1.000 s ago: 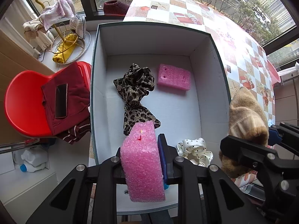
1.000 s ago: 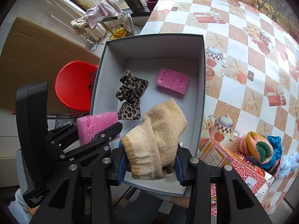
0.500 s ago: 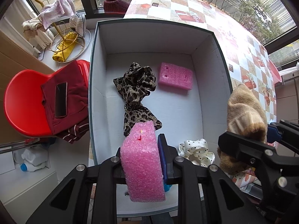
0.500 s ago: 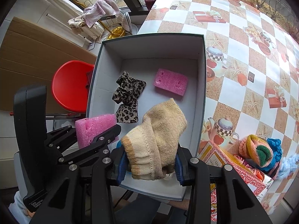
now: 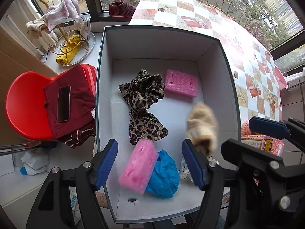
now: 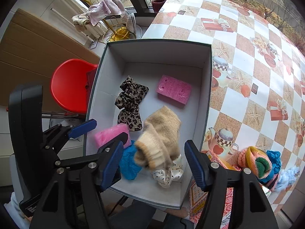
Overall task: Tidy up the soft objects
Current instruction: 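Open the left tool dropping the pink sponge while the right tool releases the beige sock, then move both tools back toward the remaining soft items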
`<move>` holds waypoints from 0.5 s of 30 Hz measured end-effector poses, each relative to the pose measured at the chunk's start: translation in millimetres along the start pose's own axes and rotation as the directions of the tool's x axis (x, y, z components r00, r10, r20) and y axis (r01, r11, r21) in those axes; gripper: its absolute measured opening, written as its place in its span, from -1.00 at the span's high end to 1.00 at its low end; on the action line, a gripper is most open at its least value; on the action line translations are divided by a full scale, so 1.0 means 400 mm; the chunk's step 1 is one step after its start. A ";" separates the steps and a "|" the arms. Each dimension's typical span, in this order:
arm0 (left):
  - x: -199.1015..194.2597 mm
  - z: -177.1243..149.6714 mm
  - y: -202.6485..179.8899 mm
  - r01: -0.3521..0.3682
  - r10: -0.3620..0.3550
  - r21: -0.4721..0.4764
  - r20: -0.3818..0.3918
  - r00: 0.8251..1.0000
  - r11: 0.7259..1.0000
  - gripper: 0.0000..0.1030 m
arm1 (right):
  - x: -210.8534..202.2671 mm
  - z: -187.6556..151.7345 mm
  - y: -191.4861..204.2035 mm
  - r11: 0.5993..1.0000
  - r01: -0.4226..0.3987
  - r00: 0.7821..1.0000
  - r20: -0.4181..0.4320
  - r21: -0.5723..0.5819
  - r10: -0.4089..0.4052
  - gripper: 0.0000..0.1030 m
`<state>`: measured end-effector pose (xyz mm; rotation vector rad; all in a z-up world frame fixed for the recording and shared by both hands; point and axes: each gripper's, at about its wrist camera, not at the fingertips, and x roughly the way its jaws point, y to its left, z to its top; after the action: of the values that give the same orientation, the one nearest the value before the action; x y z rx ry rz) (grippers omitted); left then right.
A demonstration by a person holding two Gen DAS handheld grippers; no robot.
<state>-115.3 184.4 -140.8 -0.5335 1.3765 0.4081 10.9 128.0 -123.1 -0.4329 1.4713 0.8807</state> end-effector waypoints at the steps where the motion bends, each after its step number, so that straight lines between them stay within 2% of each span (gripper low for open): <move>1: 0.001 0.000 -0.001 -0.005 0.005 0.003 -0.004 1.000 1.000 -0.52 | -0.001 -0.001 -0.002 1.000 0.004 1.000 -0.001 0.001 -0.004 -0.32; 3: 0.002 0.000 -0.003 -0.011 0.011 0.003 -0.005 1.000 1.000 -0.56 | -0.003 -0.002 -0.008 1.000 0.011 1.000 -0.002 0.007 -0.011 -0.34; 5: 0.003 -0.001 -0.004 -0.006 0.006 0.000 -0.008 1.000 1.000 -0.64 | -0.008 -0.004 -0.016 1.000 0.014 1.000 0.003 0.015 -0.014 -0.97; 8: -0.001 -0.003 -0.003 -0.007 0.007 -0.008 -0.005 1.000 1.000 -0.76 | -0.028 -0.009 -0.024 1.000 0.008 1.000 0.025 0.028 -0.009 -1.00; 10: -0.005 -0.003 -0.001 0.002 -0.002 -0.023 -0.004 1.000 1.000 -0.76 | -0.044 -0.010 -0.027 0.999 0.009 0.999 0.039 0.033 -0.011 -1.00; 15: -0.034 0.005 0.008 0.082 -0.081 -0.071 0.015 0.997 0.994 -0.78 | -0.092 -0.021 -0.049 0.997 -0.011 0.997 0.075 0.077 0.005 -1.00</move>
<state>-117.5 188.5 -127.7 -0.6429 1.3271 0.3947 24.3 100.6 -93.6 -0.3333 1.4340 0.8351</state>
